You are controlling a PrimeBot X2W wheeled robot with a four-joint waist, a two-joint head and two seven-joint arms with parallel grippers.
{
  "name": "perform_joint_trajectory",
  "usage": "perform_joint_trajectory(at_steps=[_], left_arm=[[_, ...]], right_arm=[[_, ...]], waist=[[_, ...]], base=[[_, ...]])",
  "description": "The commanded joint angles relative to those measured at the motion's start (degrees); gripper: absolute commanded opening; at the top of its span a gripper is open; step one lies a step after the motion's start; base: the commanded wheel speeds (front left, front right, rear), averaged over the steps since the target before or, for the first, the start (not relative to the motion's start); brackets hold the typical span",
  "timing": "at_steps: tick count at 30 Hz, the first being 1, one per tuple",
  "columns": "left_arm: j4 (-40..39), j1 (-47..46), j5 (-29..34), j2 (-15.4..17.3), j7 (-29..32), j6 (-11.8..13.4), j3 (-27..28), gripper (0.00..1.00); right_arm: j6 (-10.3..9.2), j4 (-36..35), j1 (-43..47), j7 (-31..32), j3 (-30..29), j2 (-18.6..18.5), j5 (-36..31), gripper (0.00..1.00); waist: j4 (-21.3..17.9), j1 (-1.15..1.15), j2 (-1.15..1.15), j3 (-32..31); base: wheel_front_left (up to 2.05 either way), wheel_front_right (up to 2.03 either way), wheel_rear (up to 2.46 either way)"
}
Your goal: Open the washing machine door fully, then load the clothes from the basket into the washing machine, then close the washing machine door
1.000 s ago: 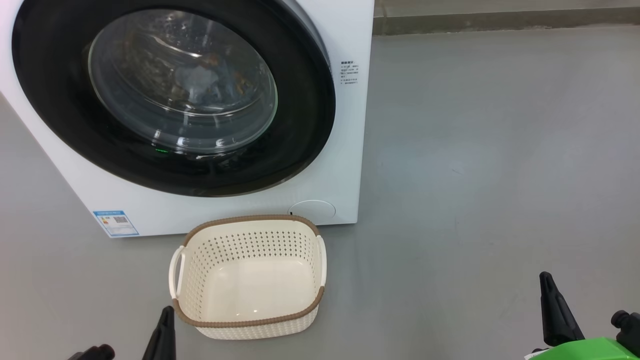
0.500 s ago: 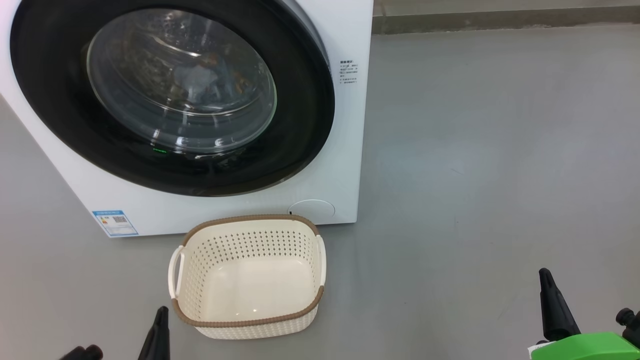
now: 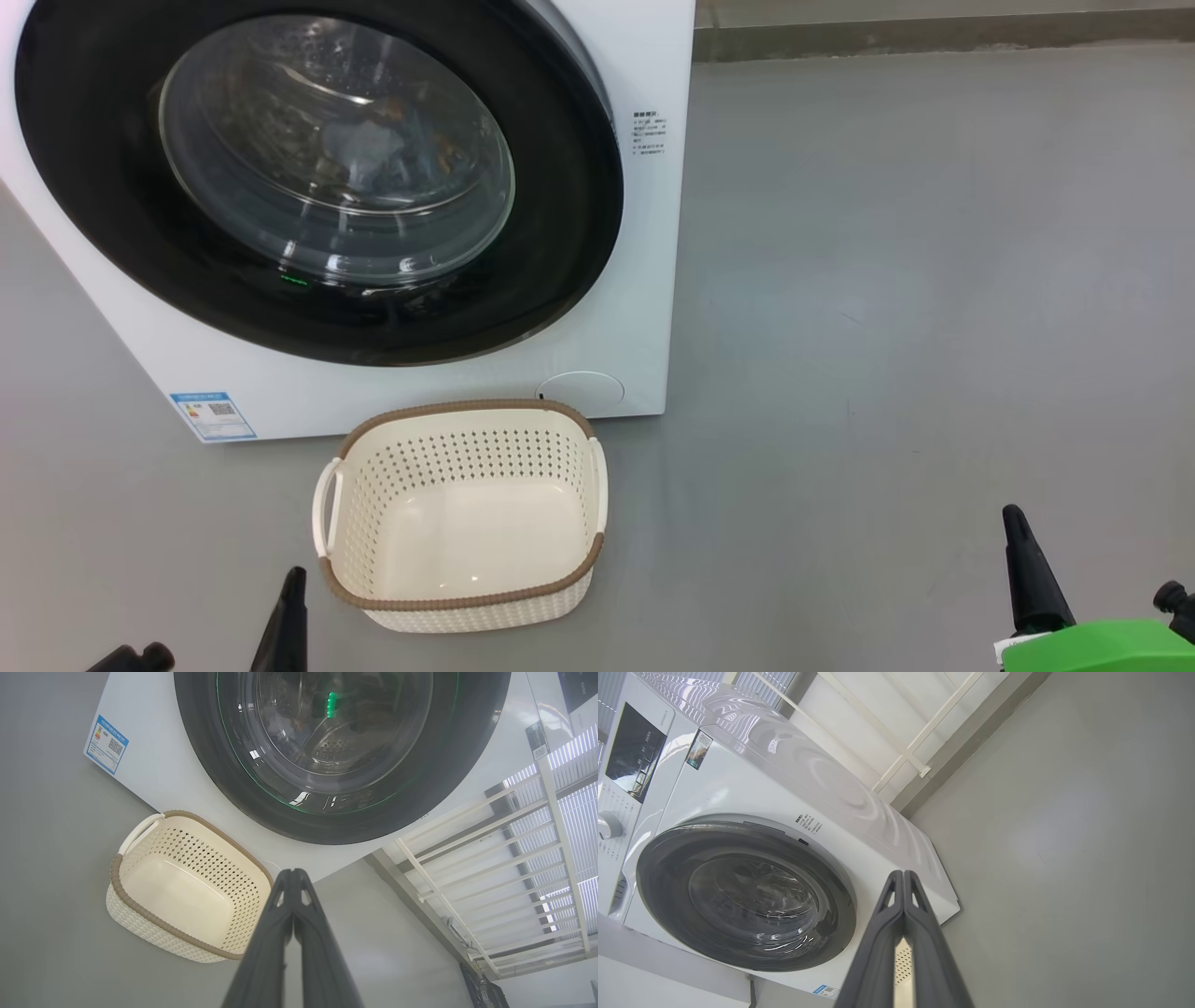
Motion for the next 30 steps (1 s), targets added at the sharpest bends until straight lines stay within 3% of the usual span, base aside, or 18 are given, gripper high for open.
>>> perform_joint_trajectory(at_steps=[1, 30], left_arm=[[-1.0, -3.1, -1.5, 0.9, 0.2, -0.1, 1.5, 0.0], [0.1, -5.2, -17.9, 1.1, 4.9, -0.1, 4.1, 0.0]], right_arm=[[-0.17, -1.2, -2.9, 0.5, 1.1, -0.7, 1.8, 0.0], [-0.25, 0.3, -4.7, 5.2, 2.0, -0.9, 19.9, 0.0]], waist=[[0.0, 0.0, 0.0, 0.0], [-0.2, 0.0, 0.0, 0.3]], base=[[0.0, 0.0, 0.0], [0.0, 0.0, 0.0]])
